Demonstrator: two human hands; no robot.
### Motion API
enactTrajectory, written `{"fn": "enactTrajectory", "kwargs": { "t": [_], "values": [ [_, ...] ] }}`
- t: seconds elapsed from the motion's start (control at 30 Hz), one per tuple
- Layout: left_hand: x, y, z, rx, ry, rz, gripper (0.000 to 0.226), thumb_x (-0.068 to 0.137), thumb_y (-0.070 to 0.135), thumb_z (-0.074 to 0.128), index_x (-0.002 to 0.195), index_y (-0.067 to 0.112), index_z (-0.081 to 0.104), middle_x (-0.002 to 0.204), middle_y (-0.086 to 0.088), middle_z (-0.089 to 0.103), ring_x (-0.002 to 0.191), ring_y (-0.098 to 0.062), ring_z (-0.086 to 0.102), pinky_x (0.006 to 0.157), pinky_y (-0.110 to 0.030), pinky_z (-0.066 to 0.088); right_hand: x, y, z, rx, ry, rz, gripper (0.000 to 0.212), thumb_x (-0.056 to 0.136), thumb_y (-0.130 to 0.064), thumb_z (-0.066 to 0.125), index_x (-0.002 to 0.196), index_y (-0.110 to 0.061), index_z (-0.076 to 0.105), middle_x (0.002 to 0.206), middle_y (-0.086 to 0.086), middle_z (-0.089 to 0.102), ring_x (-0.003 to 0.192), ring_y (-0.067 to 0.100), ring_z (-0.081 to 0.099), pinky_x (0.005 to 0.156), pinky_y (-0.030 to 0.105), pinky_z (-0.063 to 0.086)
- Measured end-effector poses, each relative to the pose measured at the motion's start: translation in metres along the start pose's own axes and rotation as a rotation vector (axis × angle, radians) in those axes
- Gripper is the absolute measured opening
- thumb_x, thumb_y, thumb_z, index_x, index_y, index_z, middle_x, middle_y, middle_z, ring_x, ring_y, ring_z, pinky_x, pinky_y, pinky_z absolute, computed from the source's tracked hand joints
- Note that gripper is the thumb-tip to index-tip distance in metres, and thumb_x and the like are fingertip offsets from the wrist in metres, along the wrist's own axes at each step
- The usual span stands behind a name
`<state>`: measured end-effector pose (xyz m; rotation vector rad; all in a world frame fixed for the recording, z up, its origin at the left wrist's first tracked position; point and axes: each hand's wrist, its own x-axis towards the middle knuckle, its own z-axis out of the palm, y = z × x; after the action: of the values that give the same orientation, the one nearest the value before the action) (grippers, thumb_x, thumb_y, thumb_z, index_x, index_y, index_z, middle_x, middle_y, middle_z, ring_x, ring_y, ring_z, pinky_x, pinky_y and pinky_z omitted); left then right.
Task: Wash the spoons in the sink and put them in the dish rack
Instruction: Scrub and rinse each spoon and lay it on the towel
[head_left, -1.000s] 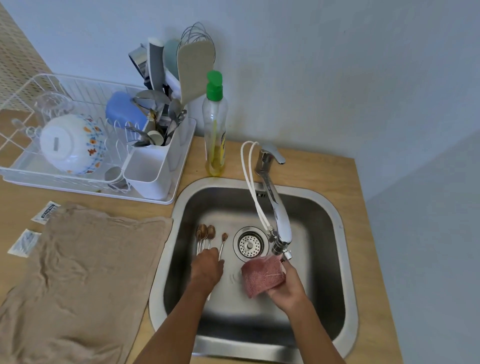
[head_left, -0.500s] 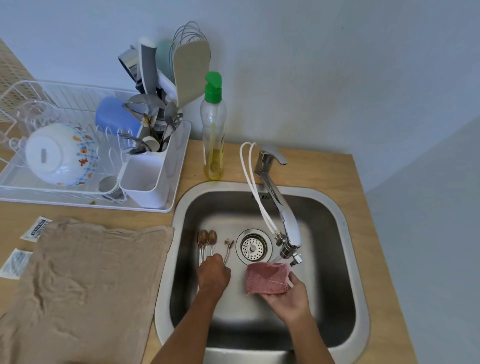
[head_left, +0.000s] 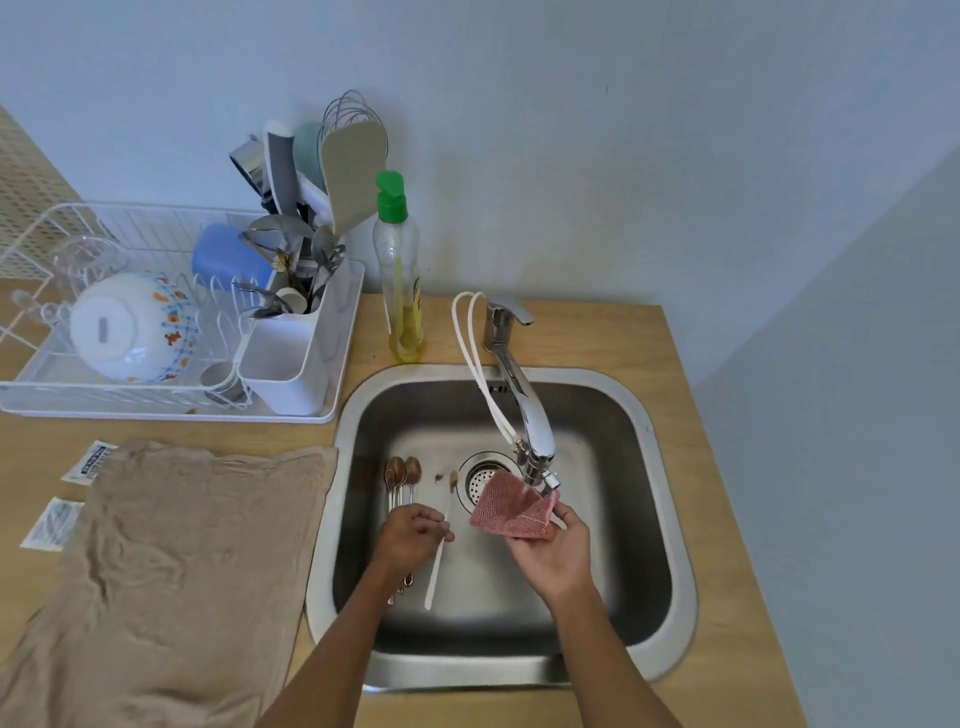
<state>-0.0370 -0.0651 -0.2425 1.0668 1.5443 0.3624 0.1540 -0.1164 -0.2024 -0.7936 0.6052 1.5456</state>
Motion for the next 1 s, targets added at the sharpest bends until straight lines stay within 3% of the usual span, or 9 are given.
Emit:
{"fn": "enactTrajectory", "kwargs": {
  "t": [0.1,0.2,0.33,0.5,0.63,0.77,0.87,0.93,1.0],
  "values": [
    [-0.021,-0.001,-0.007,-0.149,-0.055,-0.028,0.017,0.085,0.004,0.072,0.102,0.002,0.067,0.079,-0.01,0.077,0.074,-0.017,0.073,0.057,-0.024,0.052,-0.005,-0.002,-0.005,-0.068,-0.084,0.046,0.032,0.097,-0.028,0.049,0.116,-0.009,0.068,0.133,0.023,0.06,0.127,0.047,0.05,0.109,0.067,0.03],
    [-0.048,0.003,-0.014,-0.191,-0.037,-0.017,0.007,0.091,0.005,0.065,0.097,0.003,0.069,0.08,-0.012,0.072,0.064,-0.017,0.069,0.052,-0.023,0.054,-0.006,-0.003,-0.011,-0.132,-0.087,0.061,0.044,0.096,-0.039,0.052,0.126,-0.009,0.061,0.135,0.025,0.058,0.128,0.048,0.05,0.109,0.068,0.03],
    [-0.065,0.008,-0.014,-0.182,-0.036,0.02,0.011,0.1,0.015,0.053,0.102,0.007,0.061,0.069,-0.012,0.061,0.047,-0.023,0.063,0.044,-0.026,0.052,-0.003,-0.004,-0.011,-0.234,-0.014,0.02,0.052,0.095,-0.049,0.048,0.129,-0.012,0.057,0.131,0.024,0.06,0.122,0.042,0.055,0.106,0.061,0.038],
    [-0.07,0.004,0.002,-0.059,-0.052,0.162,0.014,0.101,0.016,0.05,0.094,0.014,0.061,0.052,0.002,0.044,0.041,-0.007,0.033,0.04,-0.021,0.028,-0.008,0.004,-0.007,-0.327,-0.032,0.027,0.041,0.098,-0.046,0.046,0.109,-0.011,0.064,0.116,0.024,0.068,0.114,0.04,0.058,0.109,0.059,0.036],
    [-0.069,0.007,0.013,0.052,-0.056,0.219,0.03,0.1,0.012,0.046,0.082,0.017,0.07,0.049,0.009,0.047,0.044,-0.002,0.038,0.046,-0.019,0.031,-0.009,0.005,-0.004,-0.353,-0.067,0.008,0.046,0.099,-0.046,0.044,0.115,-0.008,0.065,0.119,0.024,0.068,0.117,0.039,0.058,0.11,0.055,0.036],
    [-0.068,0.013,0.013,0.086,-0.15,0.194,0.034,0.101,0.01,0.041,0.087,0.013,0.072,0.059,0.006,0.047,0.05,-0.006,0.038,0.046,-0.017,0.029,-0.008,0.003,-0.001,-0.355,-0.107,-0.018,0.048,0.102,-0.043,0.041,0.116,-0.005,0.066,0.116,0.022,0.069,0.109,0.036,0.064,0.108,0.053,0.04],
    [-0.067,0.018,0.012,0.106,-0.213,0.147,0.033,0.103,0.017,0.037,0.087,0.014,0.066,0.059,0.0,0.045,0.044,-0.006,0.035,0.042,-0.017,0.027,-0.004,0.001,-0.003,-0.482,-0.153,-0.038,0.04,0.102,-0.035,0.046,0.116,-0.003,0.066,0.117,0.021,0.069,0.104,0.033,0.068,0.105,0.052,0.043],
    [-0.067,0.021,0.013,0.18,-0.221,0.142,0.032,0.103,0.025,0.038,0.083,0.017,0.061,0.058,-0.001,0.045,0.041,-0.006,0.035,0.04,-0.019,0.029,-0.001,0.005,-0.003,-0.595,-0.167,-0.045,0.034,0.099,-0.025,0.051,0.119,0.0,0.063,0.12,0.022,0.066,0.112,0.034,0.062,0.11,0.053,0.04],
    [-0.069,0.024,0.014,0.266,-0.212,0.177,0.035,0.103,0.027,0.039,0.076,0.017,0.059,0.056,0.001,0.047,0.04,-0.007,0.038,0.041,-0.018,0.034,0.006,0.007,-0.005,-0.715,-0.126,-0.101,0.03,0.1,-0.015,0.05,0.12,0.005,0.061,0.121,0.023,0.066,0.118,0.034,0.06,0.102,0.045,0.05]
  ]
}}
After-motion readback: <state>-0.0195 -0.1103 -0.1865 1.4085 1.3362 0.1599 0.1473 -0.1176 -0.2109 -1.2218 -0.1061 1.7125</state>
